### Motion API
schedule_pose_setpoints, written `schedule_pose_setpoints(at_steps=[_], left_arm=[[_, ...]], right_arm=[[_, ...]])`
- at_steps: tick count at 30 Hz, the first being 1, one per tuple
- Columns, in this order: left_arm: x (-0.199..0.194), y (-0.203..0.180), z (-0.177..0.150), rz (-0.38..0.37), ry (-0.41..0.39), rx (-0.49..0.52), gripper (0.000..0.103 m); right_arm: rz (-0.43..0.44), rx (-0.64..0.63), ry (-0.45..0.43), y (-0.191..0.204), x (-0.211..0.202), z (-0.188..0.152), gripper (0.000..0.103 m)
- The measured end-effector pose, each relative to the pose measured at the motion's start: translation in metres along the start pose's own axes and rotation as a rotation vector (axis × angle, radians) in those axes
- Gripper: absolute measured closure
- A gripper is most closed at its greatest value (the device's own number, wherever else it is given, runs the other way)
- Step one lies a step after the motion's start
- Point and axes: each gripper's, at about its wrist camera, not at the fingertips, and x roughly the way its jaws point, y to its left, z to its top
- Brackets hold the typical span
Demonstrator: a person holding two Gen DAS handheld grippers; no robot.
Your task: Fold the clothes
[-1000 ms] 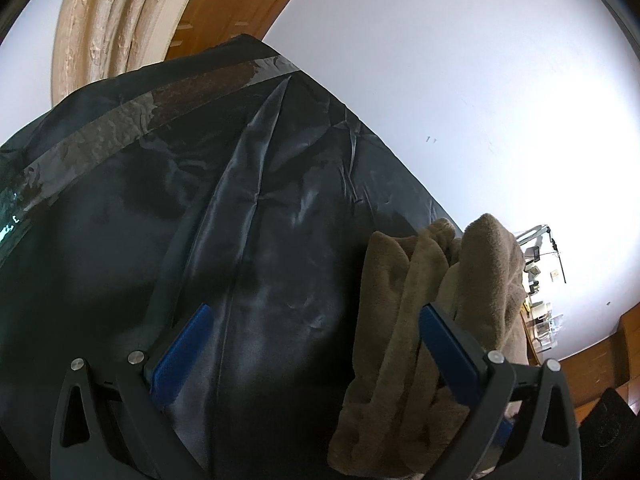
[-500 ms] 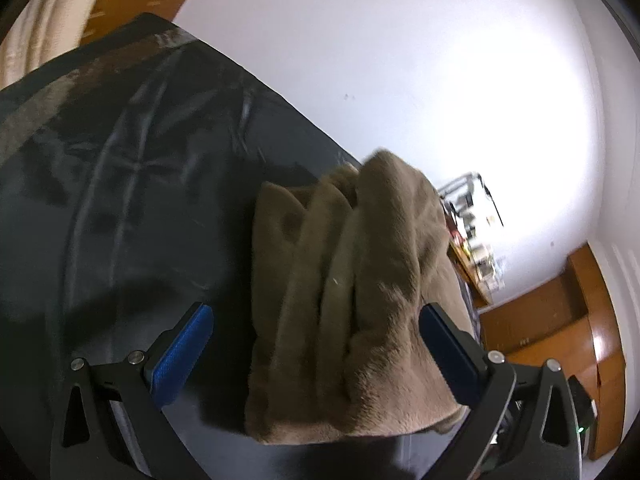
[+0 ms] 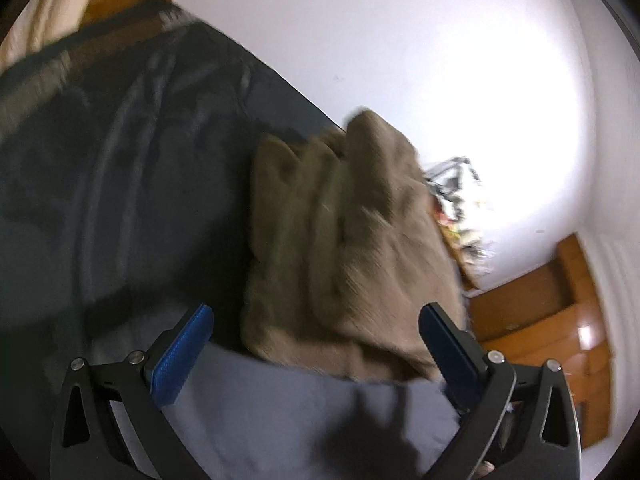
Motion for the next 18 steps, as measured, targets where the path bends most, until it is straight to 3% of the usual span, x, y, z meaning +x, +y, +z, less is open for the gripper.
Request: schedule_pose_setpoints(at_steps=[6,9,13,18], left_arm=[[0.023,-0.007,-0.013,-0.074,0.106,-0.066,0.000],[0.031,-0.009,-0.006,-0.113,0.091,-0.137,0.000],[0.032,-0.019,0.002,-0.181,0.086,-0.155,0.000],[0.058,-0.018,0.014,-0.149,0.123,-0.198,0.000]], right_arm=[[0.064,0.096,-0.010,-0.015,-0.006,-0.002,0.021],[0.061,0.121,-0.011,-0.022,-0.010,-0.006,0.021],[0.067,0.164,-0.012,-0.032,-0.013,-0.011,0.021],[0.080,0.204,-0.010,-0.040,-0.012,-0.011,0.021]])
